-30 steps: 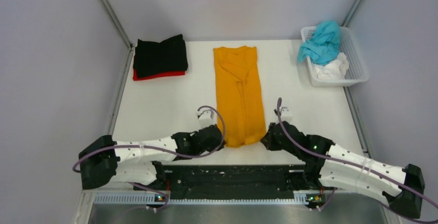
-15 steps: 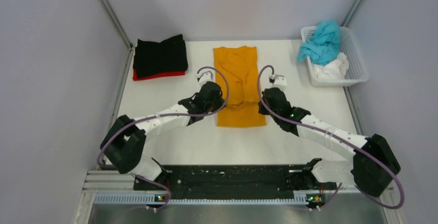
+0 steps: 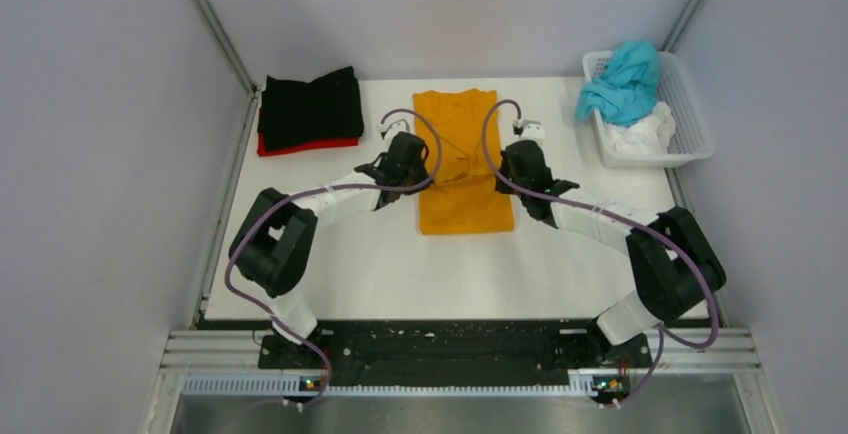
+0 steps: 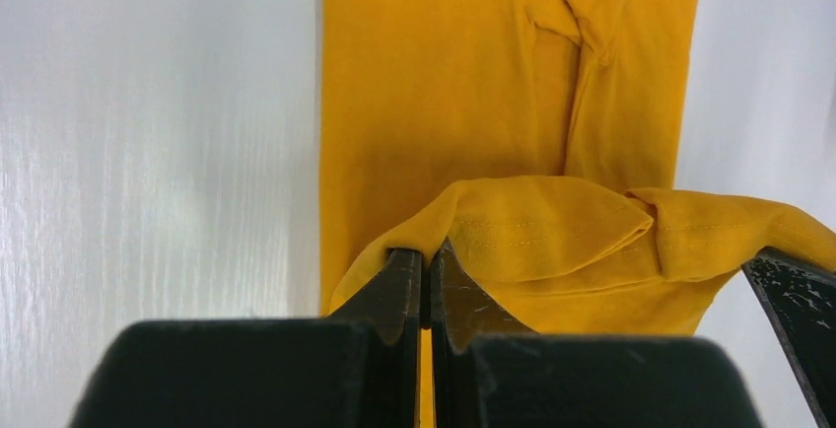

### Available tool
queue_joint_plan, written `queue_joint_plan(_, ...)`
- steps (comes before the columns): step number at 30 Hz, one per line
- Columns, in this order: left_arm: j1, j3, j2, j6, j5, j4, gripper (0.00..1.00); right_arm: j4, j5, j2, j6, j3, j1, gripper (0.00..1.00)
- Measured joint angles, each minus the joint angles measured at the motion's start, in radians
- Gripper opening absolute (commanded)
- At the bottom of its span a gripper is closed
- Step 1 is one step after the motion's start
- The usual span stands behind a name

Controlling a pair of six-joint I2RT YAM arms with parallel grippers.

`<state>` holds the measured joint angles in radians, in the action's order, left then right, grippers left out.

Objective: Fold and stack the t-shirts
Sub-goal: Fold the folded rectangular tshirt in 1/3 of the way, then grab the bottom of the folded rectangular tshirt with both arms

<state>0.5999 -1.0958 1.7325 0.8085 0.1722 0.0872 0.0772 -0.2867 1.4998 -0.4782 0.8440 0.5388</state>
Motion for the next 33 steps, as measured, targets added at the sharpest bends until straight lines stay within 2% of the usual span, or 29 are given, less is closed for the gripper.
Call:
queue_joint_plan(6, -0.024, -0.059, 0.072, -0.013, 0.000, 0.006, 0.02, 0.061, 0.053, 0.103, 0.017, 0.028, -0.042, 0.00)
queue_joint_plan(10, -0.045, -0.089, 0.106, -0.026, 0.000, 0.012, 0.42, 0.103, 0.074, 0.166, 0.024, 0.055, -0.061, 0.01)
queue_joint_plan(11, -0.051, -0.097, 0.114, -0.032, -0.001, 0.013, 0.57, 0.111, 0.078, 0.183, 0.025, 0.063, -0.064, 0.15)
queue_joint_plan(12, -0.055, -0.108, 0.126, -0.038, -0.002, 0.014, 0.70, 0.117, 0.080, 0.201, 0.026, 0.074, -0.067, 0.39)
queue_joint_plan(13, -0.058, -0.120, 0.137, -0.050, -0.004, 0.016, 0.82, 0.118, 0.080, 0.216, 0.024, 0.083, -0.069, 0.54)
queue_joint_plan(14, -0.060, -0.135, 0.147, -0.063, -0.004, 0.024, 0.85, 0.117, 0.078, 0.232, 0.020, 0.099, -0.070, 0.63)
queue_joint_plan(15, -0.063, -0.163, 0.163, -0.071, -0.005, 0.043, 0.89, 0.114, 0.076, 0.252, 0.024, 0.122, -0.072, 0.81)
queue_joint_plan(16, -0.064, -0.193, 0.177, -0.079, -0.004, 0.065, 0.96, 0.106, 0.074, 0.274, 0.029, 0.150, -0.074, 0.91)
queue_joint_plan(18, -0.066, -0.235, 0.188, -0.094, 0.000, 0.093, 0.99, 0.084, 0.073, 0.293, 0.027, 0.195, -0.076, 0.98)
queue_joint_plan(21, -0.065, -0.206, 0.141, -0.105, 0.000, 0.088, 0.99, 0.066, 0.080, 0.284, 0.028, 0.217, -0.078, 0.99)
queue_joint_plan(23, -0.065, -0.132, 0.071, -0.104, -0.005, 0.077, 0.99, 0.045, 0.087, 0.256, 0.015, 0.202, -0.078, 0.99)
queue_joint_plan(26, -0.058, 0.011, -0.072, -0.094, -0.019, 0.075, 0.99, 0.010, 0.106, 0.149, -0.014, 0.104, -0.078, 0.99)
queue_joint_plan(30, -0.018, 0.191, -0.231, -0.055, -0.029, 0.049, 0.99, -0.063, 0.139, -0.074, -0.080, -0.094, -0.079, 0.97)
queue_joint_plan(33, 0.055, 0.312, -0.296, -0.012, -0.035, 0.020, 0.93, -0.109, 0.171, -0.228, -0.122, -0.210, -0.079, 0.95)
